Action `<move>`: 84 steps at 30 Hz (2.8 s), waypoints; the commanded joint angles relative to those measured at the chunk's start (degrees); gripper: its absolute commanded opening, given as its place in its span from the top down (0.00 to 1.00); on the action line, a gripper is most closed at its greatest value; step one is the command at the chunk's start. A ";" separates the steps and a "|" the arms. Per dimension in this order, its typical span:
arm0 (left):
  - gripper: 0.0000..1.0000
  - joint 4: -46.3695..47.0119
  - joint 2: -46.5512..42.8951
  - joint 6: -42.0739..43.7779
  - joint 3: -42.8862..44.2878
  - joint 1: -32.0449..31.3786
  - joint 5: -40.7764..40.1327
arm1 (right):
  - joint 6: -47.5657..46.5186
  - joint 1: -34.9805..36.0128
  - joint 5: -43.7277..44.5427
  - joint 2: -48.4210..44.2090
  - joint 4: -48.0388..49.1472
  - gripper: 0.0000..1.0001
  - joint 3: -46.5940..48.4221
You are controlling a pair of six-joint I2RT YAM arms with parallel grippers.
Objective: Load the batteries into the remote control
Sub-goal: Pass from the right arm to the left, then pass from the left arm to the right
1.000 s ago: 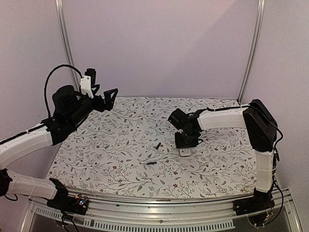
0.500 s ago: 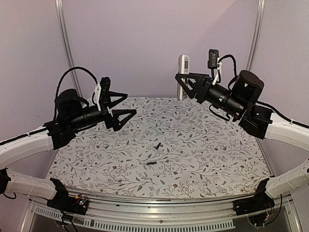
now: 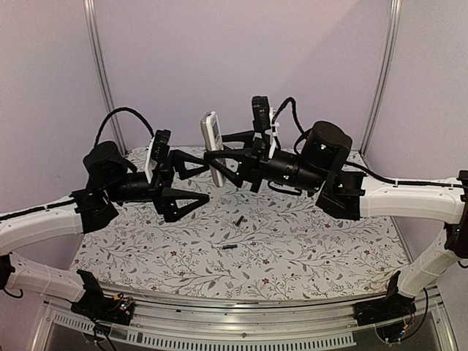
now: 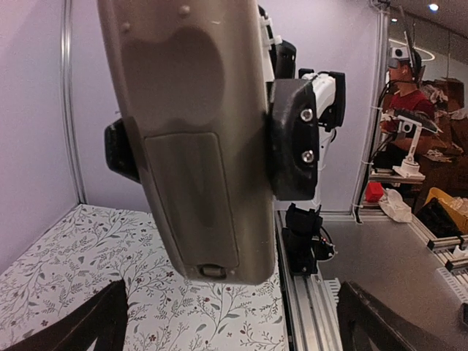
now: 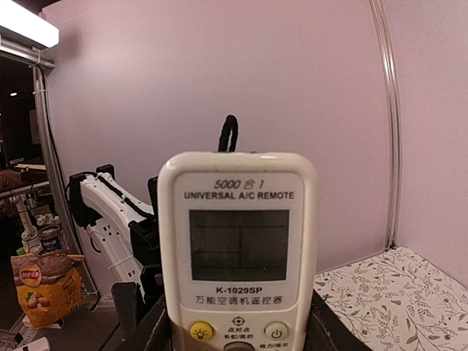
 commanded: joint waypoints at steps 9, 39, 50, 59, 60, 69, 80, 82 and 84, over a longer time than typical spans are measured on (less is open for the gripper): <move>0.08 4.16 2.71 -5.44 -0.43 -1.41 -4.06 | 1.90 1.18 -4.66 5.09 7.17 0.88 3.11; 1.00 -1.16 1.38 -0.39 0.63 -1.73 -18.80 | -2.01 1.52 7.25 -1.46 -1.23 0.01 -0.57; 1.00 -9.06 4.49 -3.80 4.00 -4.63 -52.70 | -0.52 1.67 25.78 -2.31 -13.20 0.18 3.46; 1.00 -8.67 4.42 -1.07 3.73 -5.08 -51.16 | -0.79 1.87 21.35 10.08 -19.65 0.27 16.17; 1.00 -8.81 4.51 0.27 3.93 -5.18 -51.49 | -0.81 1.87 21.02 10.68 -19.86 0.27 16.64; 1.00 -12.06 4.04 24.90 4.18 -5.51 -61.80 | 0.01 1.87 26.96 5.16 -30.08 0.22 17.19; 1.00 -14.88 3.53 34.48 3.24 -5.59 -58.17 | 7.96 0.45 25.25 9.32 -56.36 0.17 33.47; 1.00 -14.89 2.52 36.31 2.15 -5.59 -56.78 | 9.34 -0.74 23.23 11.74 -59.52 0.19 36.67; 1.00 -14.45 1.60 37.90 1.09 -5.65 -56.10 | 9.93 -1.66 20.14 13.17 -61.14 0.23 38.22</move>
